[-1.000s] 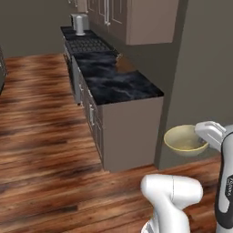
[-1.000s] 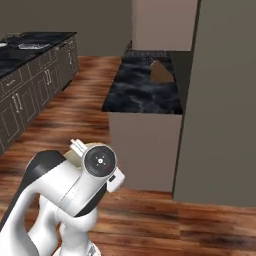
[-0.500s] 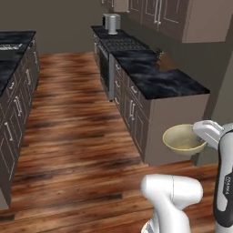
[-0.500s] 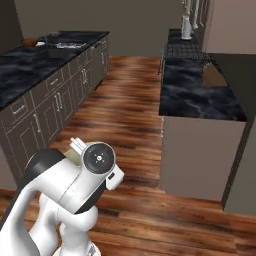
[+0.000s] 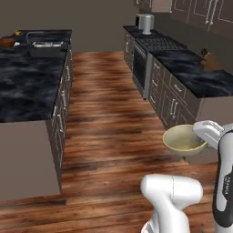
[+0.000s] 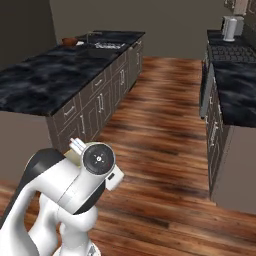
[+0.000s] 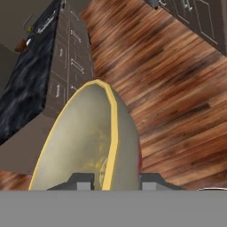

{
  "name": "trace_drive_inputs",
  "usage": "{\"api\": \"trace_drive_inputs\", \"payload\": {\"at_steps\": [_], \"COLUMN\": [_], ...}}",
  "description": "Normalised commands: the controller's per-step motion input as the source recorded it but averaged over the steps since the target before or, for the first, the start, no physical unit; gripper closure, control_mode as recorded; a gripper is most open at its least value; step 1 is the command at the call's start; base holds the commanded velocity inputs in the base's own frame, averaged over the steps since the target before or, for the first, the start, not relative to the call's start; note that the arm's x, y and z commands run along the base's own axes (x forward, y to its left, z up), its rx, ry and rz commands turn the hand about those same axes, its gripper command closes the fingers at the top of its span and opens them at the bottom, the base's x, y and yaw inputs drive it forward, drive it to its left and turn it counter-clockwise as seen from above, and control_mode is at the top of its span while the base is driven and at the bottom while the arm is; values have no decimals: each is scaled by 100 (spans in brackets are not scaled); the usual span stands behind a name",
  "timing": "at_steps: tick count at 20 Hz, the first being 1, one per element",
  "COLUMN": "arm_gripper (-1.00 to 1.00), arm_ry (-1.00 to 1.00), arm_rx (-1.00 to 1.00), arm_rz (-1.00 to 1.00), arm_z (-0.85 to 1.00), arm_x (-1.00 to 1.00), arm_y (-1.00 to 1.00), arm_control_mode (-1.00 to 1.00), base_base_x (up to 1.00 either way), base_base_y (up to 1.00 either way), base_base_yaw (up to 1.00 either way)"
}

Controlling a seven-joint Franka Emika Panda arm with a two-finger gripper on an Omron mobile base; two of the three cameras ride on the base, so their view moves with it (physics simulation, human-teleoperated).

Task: Take the smaller bowl and place it next to the appetizer plate on the dining counter , and place the larger bowl next to the plate with cooked food.

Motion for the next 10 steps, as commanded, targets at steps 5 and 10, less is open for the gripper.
{"api": "trace_drive_inputs", "payload": {"at_steps": [5, 10], "arm_gripper": [100, 100], "arm_ry": [0, 0], "arm_rx": [0, 0], "arm_rz": [0, 0], "arm_z": [0, 0], "arm_x": [0, 0], "arm_y": [0, 0], "arm_control_mode": [100, 100], "base_base_x": [23, 28], "base_base_y": [100, 100], "base_base_yaw": [16, 1]}}
